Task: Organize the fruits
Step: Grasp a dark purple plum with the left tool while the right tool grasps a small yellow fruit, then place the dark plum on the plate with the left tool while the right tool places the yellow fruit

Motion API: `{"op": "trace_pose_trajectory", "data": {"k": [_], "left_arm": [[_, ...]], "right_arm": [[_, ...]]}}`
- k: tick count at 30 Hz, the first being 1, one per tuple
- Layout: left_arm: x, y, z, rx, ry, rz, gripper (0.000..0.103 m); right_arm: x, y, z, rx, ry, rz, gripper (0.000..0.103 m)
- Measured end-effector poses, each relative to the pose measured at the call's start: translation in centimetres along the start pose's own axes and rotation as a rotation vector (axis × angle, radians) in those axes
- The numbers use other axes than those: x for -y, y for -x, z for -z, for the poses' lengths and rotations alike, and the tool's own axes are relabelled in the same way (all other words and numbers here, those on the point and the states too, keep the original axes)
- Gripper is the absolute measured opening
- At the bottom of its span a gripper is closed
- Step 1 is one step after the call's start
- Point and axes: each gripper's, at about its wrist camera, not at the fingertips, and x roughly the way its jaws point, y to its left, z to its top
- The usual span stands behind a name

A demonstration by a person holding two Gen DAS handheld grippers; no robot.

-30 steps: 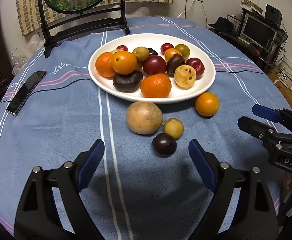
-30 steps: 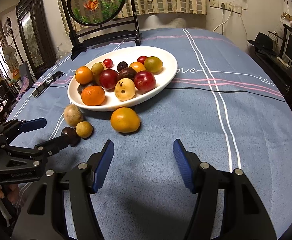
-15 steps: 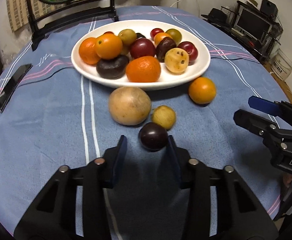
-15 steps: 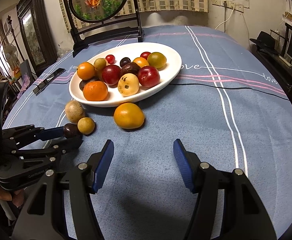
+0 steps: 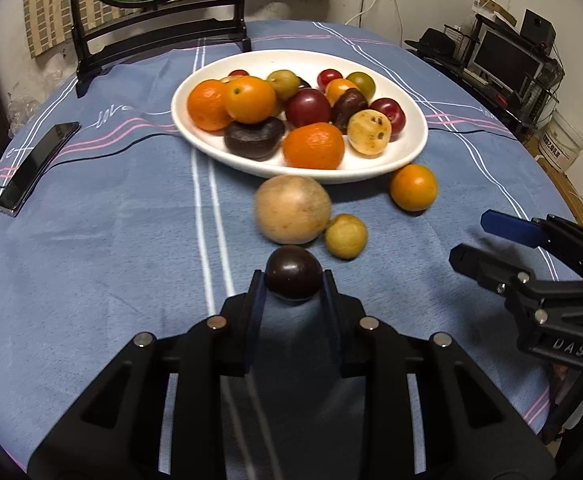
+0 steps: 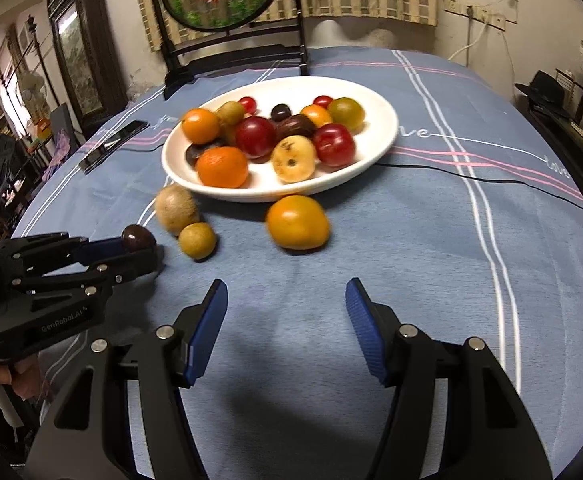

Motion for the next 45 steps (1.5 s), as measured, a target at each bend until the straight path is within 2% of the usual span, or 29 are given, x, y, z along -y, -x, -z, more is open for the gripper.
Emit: {"op": "trace_pose_trajectory", "data": {"k": [10, 15, 17, 18, 22, 23, 25, 35, 45], "left_arm": [[-2.7, 0.5, 0.7, 0.01, 0.032, 0.002, 0.028], [-4.1, 0.3, 1.0, 0.006, 0.057, 0.002, 0.028], [-4.4, 0.2, 1.1, 0.004, 0.065, 0.004, 0.028], [-4.6, 0.1, 1.1, 0.003, 0.069, 0.007, 0.028], [-4.9, -0.1, 1.1, 0.001, 0.074, 0.016, 0.029], [-4.9, -0.1, 1.1, 0.001, 0.074, 0.016, 0.029], [-4.9, -0.1, 1.1, 0.001, 0.075, 0.015, 0.029], [-3.9, 0.5, 1.1, -0.002, 0.065, -0.006, 0.029], [-1.5, 2.0, 0.4, 0.023, 0.018, -0.014, 0.029]], "right_arm": [[-4.9, -2.3, -0.7, -0.05, 0.129, -0.052, 0.062], [-6.3, -4.2, -1.9, -0.074, 0.153, -0.044, 0.062], [-6.6, -4.9, -2.3, -0.081, 0.157, -0.04, 0.057], [-6.8, -5.3, -2.6, -0.088, 0.16, -0.041, 0.05], [-7.0, -6.3, -3.2, -0.103, 0.157, -0.041, 0.039], [-6.9, -6.3, -3.2, -0.101, 0.154, -0.042, 0.038], [-6.7, -6.1, -3.2, -0.096, 0.155, -0.037, 0.028], [-5.3, -3.2, -2.1, -0.047, 0.138, -0.05, 0.028], [-2.1, 0.7, -1.0, 0.021, 0.07, -0.036, 0.028]]}}
